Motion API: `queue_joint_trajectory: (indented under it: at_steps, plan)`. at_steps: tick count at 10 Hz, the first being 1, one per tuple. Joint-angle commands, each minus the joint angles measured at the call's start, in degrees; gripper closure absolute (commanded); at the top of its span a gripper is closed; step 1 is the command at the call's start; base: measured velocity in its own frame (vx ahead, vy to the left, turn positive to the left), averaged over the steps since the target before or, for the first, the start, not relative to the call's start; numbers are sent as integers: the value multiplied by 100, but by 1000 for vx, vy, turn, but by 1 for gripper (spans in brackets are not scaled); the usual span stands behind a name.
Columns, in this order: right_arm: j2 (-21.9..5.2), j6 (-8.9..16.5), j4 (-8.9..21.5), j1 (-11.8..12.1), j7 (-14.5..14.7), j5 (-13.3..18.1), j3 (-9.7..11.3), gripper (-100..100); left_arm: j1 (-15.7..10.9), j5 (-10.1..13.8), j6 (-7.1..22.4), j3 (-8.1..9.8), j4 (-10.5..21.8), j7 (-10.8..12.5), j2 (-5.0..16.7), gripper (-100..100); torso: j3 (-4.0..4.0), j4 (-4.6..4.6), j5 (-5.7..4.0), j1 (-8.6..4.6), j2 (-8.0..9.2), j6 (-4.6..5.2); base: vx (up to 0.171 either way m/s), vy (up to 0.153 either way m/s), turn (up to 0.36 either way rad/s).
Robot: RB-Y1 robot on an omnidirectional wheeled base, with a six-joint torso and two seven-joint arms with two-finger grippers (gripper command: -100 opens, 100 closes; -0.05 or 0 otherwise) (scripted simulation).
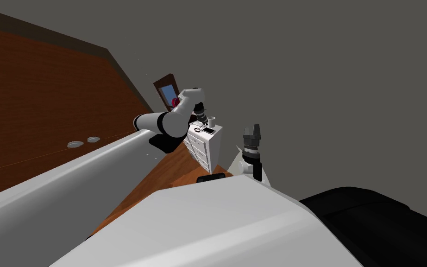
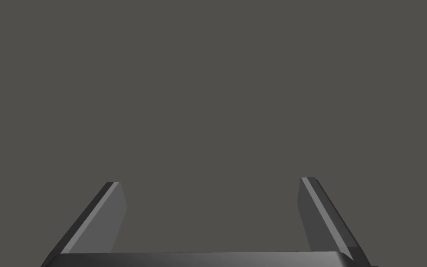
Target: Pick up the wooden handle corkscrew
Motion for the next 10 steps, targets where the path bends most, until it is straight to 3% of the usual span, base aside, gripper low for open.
queue_joint_trajectory:
  at_steps: [1,2,3,4,5,6,7,9,10]
  plan:
    - [0,0,0,0,0,0,0,0,-23,165,43,21,-32,-25,137,-100,0,0,0,0,0,0,-48,19,323]
    - [0,0,0,1,0,0,-1,0,-49,342,84,45,-63,-49,251,-100,6,3,5,14,11,-8,-91,17,382]
    - [0,0,0,0,0,0,-1,0,-49,342,84,45,-206,-49,251,-100,15,6,7,19,25,-6,-80,11,217]
    - [0,0,0,0,0,0,0,0,-49,342,84,45,-69,-49,251,-100,19,9,4,14,30,-2,-40,5,52]
    - [0,0,0,-1,0,0,0,0,-82,577,131,77,-105,-81,394,-100,14,6,1,5,22,2,-63,8,355]
    - [0,0,0,1,0,0,-1,0,-82,577,131,77,-105,-81,394,-100,15,8,4,11,25,-7,-59,1,263]
    - [0,0,0,0,0,0,0,0,-121,836,182,118,-159,-119,564,-100,15,7,3,7,24,-1,-82,-4,354]
    - [0,0,0,-1,0,0,0,0,-121,871,182,118,-159,-119,564,-100,18,9,2,5,29,-1,-44,-1,167]
    - [0,0,0,-1,0,0,0,0,-164,1137,235,168,-225,-165,758,-100,12,6,-1,0,18,3,-47,17,419]
